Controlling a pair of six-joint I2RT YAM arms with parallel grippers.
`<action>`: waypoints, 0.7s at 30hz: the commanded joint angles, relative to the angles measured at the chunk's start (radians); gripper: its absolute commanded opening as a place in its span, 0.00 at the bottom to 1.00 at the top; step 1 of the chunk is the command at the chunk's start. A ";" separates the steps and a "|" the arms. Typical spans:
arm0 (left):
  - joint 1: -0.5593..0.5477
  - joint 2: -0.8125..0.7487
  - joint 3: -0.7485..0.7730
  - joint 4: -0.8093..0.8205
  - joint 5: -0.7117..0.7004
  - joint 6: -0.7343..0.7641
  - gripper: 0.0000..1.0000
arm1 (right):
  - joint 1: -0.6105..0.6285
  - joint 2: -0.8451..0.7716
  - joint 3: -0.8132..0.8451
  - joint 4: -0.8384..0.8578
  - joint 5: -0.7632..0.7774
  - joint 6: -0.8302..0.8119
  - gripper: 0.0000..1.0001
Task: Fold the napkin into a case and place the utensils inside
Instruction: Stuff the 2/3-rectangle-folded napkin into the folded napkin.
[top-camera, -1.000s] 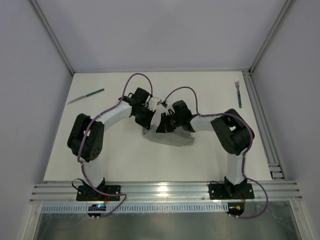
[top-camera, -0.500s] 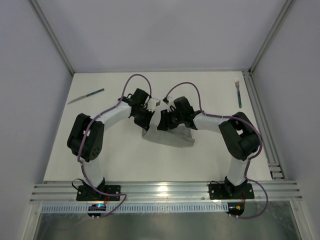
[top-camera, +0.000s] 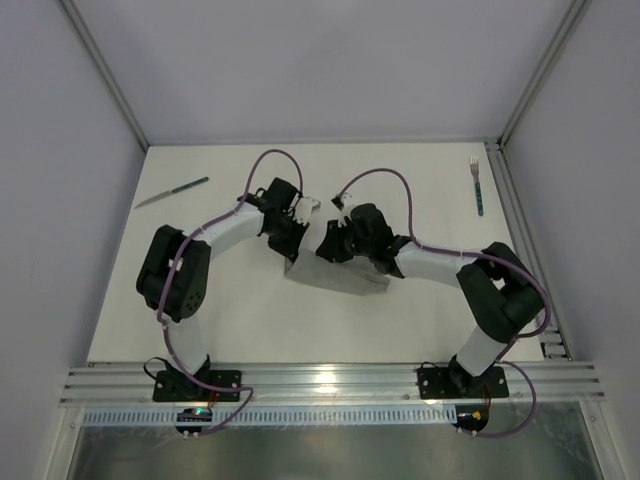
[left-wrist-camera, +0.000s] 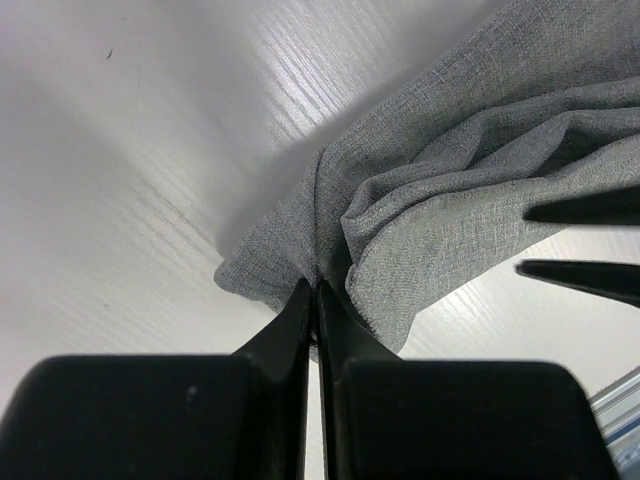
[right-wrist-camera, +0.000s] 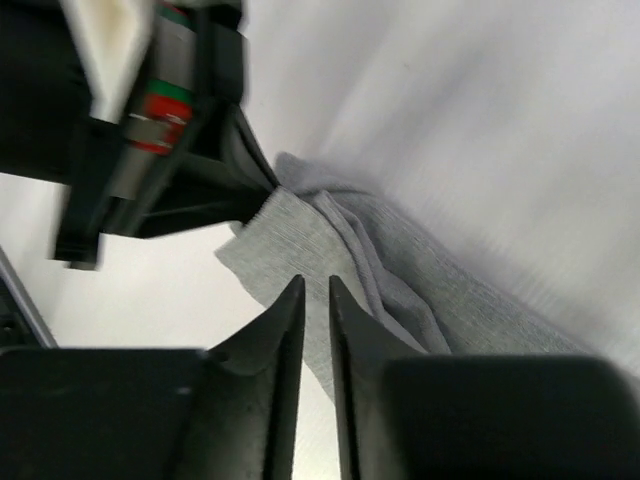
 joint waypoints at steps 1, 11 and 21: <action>0.008 0.013 0.023 -0.004 0.008 -0.018 0.00 | 0.022 -0.055 -0.030 0.198 0.010 0.067 0.16; 0.016 0.005 0.026 -0.016 0.018 -0.019 0.00 | 0.022 0.185 0.003 0.423 -0.116 0.259 0.03; 0.016 -0.017 0.012 -0.004 0.077 -0.019 0.00 | 0.008 0.348 0.037 0.401 -0.118 0.342 0.03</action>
